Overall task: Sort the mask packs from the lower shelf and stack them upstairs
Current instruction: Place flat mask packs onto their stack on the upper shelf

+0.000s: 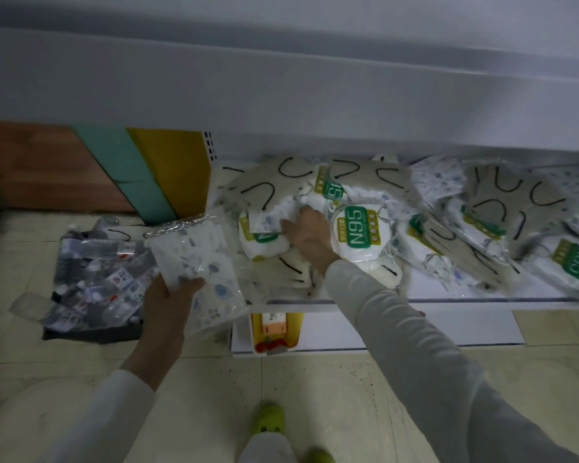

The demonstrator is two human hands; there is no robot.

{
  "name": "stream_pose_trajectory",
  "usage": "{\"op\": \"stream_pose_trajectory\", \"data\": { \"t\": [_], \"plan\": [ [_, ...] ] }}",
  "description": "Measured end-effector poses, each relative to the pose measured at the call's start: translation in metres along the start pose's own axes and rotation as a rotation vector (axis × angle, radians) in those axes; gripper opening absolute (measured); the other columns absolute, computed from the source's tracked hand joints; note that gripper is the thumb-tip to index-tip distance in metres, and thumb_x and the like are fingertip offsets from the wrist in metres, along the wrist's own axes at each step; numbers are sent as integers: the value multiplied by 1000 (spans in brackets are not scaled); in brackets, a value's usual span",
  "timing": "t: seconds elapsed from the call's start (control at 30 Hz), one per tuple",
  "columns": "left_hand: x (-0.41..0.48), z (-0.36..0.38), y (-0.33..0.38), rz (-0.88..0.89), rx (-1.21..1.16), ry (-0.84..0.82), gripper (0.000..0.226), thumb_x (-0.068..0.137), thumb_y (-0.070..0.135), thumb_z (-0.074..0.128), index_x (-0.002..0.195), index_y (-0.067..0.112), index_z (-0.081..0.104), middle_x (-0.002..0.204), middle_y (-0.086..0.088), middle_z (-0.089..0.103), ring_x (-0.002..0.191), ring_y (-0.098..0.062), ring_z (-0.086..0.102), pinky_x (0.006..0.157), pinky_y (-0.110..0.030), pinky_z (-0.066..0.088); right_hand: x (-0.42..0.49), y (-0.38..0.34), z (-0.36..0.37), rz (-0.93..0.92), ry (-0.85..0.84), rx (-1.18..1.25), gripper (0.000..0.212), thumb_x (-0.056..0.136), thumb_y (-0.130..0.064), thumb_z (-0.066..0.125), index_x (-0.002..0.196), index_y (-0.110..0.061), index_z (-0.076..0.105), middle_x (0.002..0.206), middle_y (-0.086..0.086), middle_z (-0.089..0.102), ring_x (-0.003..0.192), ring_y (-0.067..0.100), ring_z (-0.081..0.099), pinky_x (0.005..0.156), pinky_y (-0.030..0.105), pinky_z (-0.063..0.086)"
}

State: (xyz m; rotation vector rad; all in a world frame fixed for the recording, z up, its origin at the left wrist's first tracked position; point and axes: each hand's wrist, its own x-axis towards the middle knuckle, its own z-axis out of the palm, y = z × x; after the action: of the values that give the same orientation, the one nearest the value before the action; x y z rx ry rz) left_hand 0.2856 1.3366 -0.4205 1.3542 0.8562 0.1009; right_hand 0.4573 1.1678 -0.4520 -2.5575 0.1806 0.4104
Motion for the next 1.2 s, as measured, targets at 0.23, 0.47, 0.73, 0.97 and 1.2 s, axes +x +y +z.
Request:
{"op": "stream_pose_trajectory", "data": {
  "t": [0.23, 0.47, 0.73, 0.97, 1.2],
  "plan": [
    [7, -7, -3, 14, 2, -25, 42, 85, 3, 62, 125, 11, 56, 118, -12, 63, 107, -33, 60, 93, -58, 47, 0, 1, -12, 91, 156, 165, 24, 86, -20, 55, 106, -14, 67, 108, 13, 67, 102, 32, 61, 78, 29, 46],
    [8, 10, -10, 14, 2, -77, 40, 86, 3, 61, 124, 12, 54, 116, -9, 63, 107, -31, 60, 89, -50, 50, -11, 11, -33, 176, 137, 489, 29, 81, -11, 50, 104, 1, 62, 99, 20, 67, 88, 36, 67, 77, 45, 57],
    [-14, 59, -11, -31, 2, -91, 43, 95, 10, 48, 136, 19, 43, 127, -5, 54, 113, -28, 55, 92, -49, 49, -102, 53, -62, 309, -17, 931, 17, 86, 4, 48, 96, -5, 59, 84, 15, 66, 48, 17, 64, 45, 25, 48],
    [-58, 112, 2, -281, -284, -157, 33, 97, 41, 43, 118, 19, 56, 109, -5, 63, 97, -25, 60, 87, -39, 50, -160, 70, -85, 49, -69, 820, 9, 88, -1, 54, 95, -5, 59, 73, 6, 65, 47, 17, 62, 44, 27, 44],
    [-112, 131, 22, -52, -428, -182, 26, 86, 3, 61, 111, 11, 62, 107, -9, 67, 89, -22, 66, 63, -28, 56, -186, 82, -129, -310, 34, 519, 14, 85, -21, 69, 99, -18, 67, 83, -3, 72, 54, 7, 64, 55, 22, 48]
  ]
}}
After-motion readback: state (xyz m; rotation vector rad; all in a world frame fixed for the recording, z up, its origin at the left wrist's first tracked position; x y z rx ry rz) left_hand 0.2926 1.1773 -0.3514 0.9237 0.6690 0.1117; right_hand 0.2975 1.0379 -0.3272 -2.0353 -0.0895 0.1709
